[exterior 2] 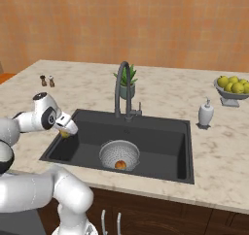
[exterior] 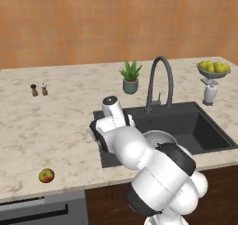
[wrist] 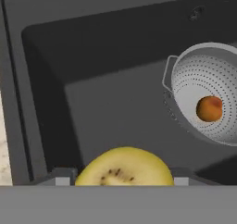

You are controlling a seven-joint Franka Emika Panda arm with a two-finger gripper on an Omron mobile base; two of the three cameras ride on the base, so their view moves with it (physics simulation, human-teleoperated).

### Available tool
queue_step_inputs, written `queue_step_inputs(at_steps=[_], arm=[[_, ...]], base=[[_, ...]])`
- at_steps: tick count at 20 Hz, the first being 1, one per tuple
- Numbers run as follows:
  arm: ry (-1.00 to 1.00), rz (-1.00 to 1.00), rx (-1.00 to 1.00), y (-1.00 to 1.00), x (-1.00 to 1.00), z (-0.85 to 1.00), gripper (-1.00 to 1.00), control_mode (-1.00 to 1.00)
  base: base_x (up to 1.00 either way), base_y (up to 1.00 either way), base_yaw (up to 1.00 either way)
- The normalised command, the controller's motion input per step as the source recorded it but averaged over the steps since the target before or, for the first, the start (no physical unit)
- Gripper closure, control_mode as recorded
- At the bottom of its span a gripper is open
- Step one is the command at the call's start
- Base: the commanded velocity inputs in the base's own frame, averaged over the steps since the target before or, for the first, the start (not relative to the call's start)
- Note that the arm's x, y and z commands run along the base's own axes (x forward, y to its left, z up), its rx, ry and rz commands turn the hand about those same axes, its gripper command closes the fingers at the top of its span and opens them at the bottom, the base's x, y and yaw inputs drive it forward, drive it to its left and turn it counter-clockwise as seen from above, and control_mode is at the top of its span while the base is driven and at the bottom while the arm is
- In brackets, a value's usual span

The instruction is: Put the colander in the sink, put the kiwi, apple, peach in the colander, and turn on the sink faucet and pour water over the colander.

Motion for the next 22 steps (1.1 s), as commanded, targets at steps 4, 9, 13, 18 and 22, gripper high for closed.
queue_step_inputs(at_steps=[4, 9, 13, 18, 22], arm=[[0.00, -0.22, 0.00, -1.00, 0.28, -0.05, 1.00, -1.00], [0.00, -0.15, 0.00, -1.00, 0.18, -0.34, 1.00, -1.00], [0.00, -0.09, 0.00, -1.00, 0.09, -0.47, 1.00, -1.00], [0.00, -0.01, 0.00, -0.82, 0.17, -0.43, 1.00, -1.00], [0.00, 0.00, 0.00, -0.38, 0.24, -0.39, 1.00, -1.00]], base=[[0.00, 0.00, 0.00], [0.00, 0.00, 0.00], [0.00, 0.00, 0.00], [0.00, 0.00, 0.00], [0.00, 0.00, 0.00]])
